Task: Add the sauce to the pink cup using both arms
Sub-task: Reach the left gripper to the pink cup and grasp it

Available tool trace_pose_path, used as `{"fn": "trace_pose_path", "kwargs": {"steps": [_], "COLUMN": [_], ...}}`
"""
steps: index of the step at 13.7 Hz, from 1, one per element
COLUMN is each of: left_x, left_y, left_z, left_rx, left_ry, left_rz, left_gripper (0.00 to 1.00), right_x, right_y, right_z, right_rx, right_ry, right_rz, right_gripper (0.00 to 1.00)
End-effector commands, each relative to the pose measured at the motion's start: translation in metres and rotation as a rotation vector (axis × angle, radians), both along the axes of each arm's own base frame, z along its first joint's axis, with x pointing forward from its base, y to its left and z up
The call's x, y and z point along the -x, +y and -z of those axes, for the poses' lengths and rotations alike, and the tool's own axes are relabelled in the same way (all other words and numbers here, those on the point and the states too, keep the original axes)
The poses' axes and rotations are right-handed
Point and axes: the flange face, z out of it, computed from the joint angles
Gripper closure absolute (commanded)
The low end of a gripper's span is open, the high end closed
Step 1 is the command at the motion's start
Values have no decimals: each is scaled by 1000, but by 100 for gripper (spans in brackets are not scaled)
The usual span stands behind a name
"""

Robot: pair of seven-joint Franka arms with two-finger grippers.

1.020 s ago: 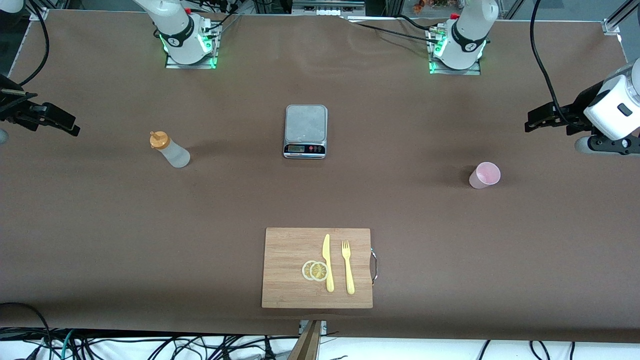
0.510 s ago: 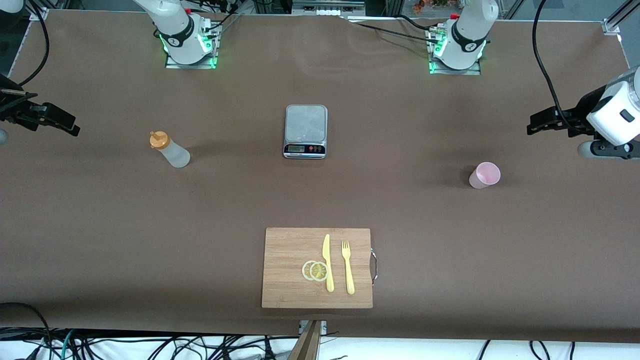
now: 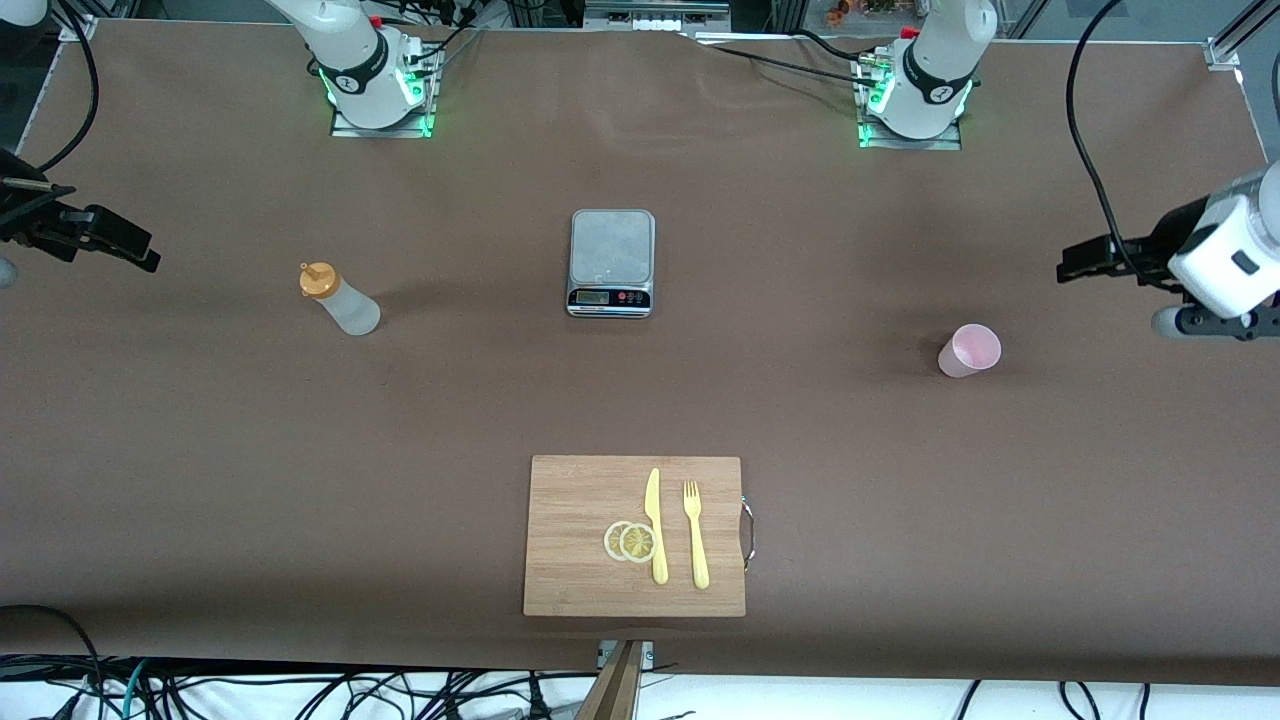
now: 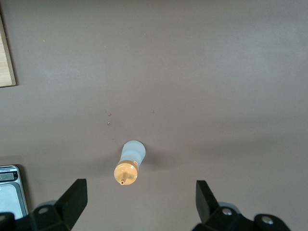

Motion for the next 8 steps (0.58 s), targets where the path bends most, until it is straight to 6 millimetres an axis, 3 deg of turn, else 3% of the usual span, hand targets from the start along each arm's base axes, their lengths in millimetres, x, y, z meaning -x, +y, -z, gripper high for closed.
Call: {"fn": "trace_pose_path", "kwargs": {"steps": [1, 5, 8], "left_x": [-12, -9, 8], "left_y": [16, 38, 51], "left_z": [41, 120, 179], "left_rx": [-4, 2, 5], "left_ry": [-6, -38, -68], "left_rz": [70, 106, 136], "left_gripper": [0, 0, 0], "right_x": [4, 4, 4], "right_y": [-1, 0, 0], "right_z": [-3, -2, -2], "right_rx": [-7, -7, -7], "right_ry": [1, 3, 4], "right_rz": [-15, -17, -17], "right_gripper": [0, 0, 0]}}
